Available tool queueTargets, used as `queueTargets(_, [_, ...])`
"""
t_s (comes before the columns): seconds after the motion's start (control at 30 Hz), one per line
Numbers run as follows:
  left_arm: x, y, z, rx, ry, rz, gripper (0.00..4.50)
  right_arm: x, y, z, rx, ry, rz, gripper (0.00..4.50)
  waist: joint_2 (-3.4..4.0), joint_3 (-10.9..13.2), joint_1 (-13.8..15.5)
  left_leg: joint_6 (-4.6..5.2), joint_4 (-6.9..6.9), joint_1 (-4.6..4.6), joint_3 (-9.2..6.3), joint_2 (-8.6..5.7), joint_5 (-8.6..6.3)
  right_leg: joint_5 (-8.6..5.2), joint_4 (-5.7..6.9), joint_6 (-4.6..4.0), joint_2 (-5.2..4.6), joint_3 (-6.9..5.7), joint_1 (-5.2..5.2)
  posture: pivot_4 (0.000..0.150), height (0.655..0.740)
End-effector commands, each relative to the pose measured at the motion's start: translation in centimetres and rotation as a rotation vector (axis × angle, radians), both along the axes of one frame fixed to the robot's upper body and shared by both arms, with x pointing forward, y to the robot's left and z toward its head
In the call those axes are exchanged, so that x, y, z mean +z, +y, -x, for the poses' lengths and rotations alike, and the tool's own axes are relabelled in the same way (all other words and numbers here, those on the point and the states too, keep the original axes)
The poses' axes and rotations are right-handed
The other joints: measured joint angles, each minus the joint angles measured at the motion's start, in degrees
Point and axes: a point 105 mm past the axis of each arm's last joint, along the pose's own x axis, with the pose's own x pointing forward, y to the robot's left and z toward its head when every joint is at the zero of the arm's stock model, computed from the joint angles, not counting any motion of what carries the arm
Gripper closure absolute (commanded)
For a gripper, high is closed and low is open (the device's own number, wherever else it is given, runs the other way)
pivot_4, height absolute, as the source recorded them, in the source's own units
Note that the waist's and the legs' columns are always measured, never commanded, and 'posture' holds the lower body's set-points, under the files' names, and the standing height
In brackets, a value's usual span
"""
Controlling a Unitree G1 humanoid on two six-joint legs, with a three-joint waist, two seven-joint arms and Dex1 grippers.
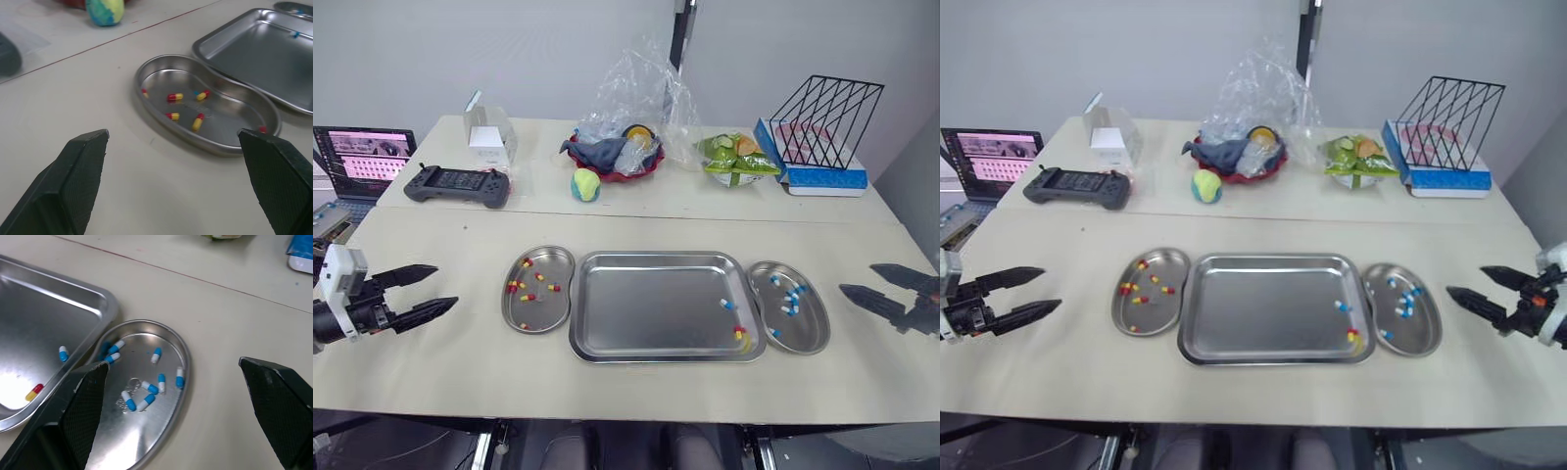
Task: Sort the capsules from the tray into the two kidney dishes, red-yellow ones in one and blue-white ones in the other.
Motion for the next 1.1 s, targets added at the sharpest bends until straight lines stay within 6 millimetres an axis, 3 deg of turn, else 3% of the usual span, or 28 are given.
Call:
queueTargets(0.03, [1.9, -1.4, 0.1, -0.091, -0.033, -0.018, 0.05, 1.5, 3.1, 0.0, 0.103, 0.013, 0.059, 0.00, 0.00, 0.0, 0.0, 0.00, 0.00, 0.00, 0.00, 0.00, 0.00, 0.00, 0.00, 0.00, 0.00, 0.00, 0.00, 0.150, 0.7204])
queueTargets(0.13, [2.7, -3.8, 0.3, -0.208, -0.026, -0.014, 0.05, 0.4, 7.6, -0.1, 0.172, 0.144, 0.113, 0.00, 0.01, 0.0, -0.1, 0.00, 0.01, 0.00, 0.00, 0.01, 0.00, 0.00, 0.03, 0.00, 0.00, 0.00, -0.02, 0.150, 0.7204])
queueTargets(0.2, [3.1, -4.8, 0.2, -0.246, -0.037, -0.014, 0.05, 0.3, 10.0, -0.6, 0.211, 0.123, 0.198, 0.00, -0.01, 0.0, -0.2, -0.02, 0.01, 0.00, -0.02, 0.07, 0.01, -0.01, 0.05, -0.08, 0.01, -0.01, -0.04, 0.150, 0.7204])
queueTargets(0.3, [3.6, -5.7, 0.1, -0.273, -0.046, -0.012, 0.05, 0.4, 11.7, -1.0, 0.254, 0.101, 0.277, 0.00, 0.00, 0.0, -0.2, -0.04, -0.01, -0.05, -0.02, 0.05, 0.02, 0.00, 0.02, -0.13, 0.02, -0.01, -0.11, 0.150, 0.7204])
queueTargets(0.47, [4.5, -7.1, -0.2, -0.290, -0.095, -0.030, 0.05, -1.1, 13.9, -2.0, 0.257, 0.200, 0.309, 0.00, -0.02, 0.0, -0.1, 0.00, -0.03, -0.18, -0.01, 0.01, 0.00, -0.01, -0.11, -0.11, 0.02, -0.07, -0.16, 0.150, 0.7204])
queueTargets(0.67, [4.9, -8.4, 0.4, -0.316, -0.103, -0.040, 0.05, -2.8, 14.8, -3.7, 0.217, 0.228, 0.362, 0.00, -0.02, 0.0, -0.1, -0.02, -0.03, -0.18, 0.00, 0.01, 0.01, -0.01, -0.10, -0.11, 0.05, -0.07, -0.18, 0.150, 0.7204])
queueTargets(0.87, [5.0, -8.5, 0.6, -0.301, -0.108, -0.039, 0.00, -4.3, 14.4, -4.1, 0.206, 0.246, 0.429, 1.85, -0.02, 0.0, 0.0, -0.02, -0.02, -0.20, 0.02, 0.00, 0.02, 0.00, -0.10, -0.11, 0.08, -0.07, -0.18, 0.150, 0.7204])
queueTargets(1.1, [5.0, -8.5, 0.8, -0.282, -0.114, -0.036, 0.00, -5.0, 14.1, -4.7, 0.188, 0.271, 0.451, 1.85, -0.02, 0.0, 0.0, -0.06, -0.02, -0.18, 0.02, 0.01, 0.04, -0.01, -0.08, -0.11, 0.12, -0.07, -0.16, 0.150, 0.7204])
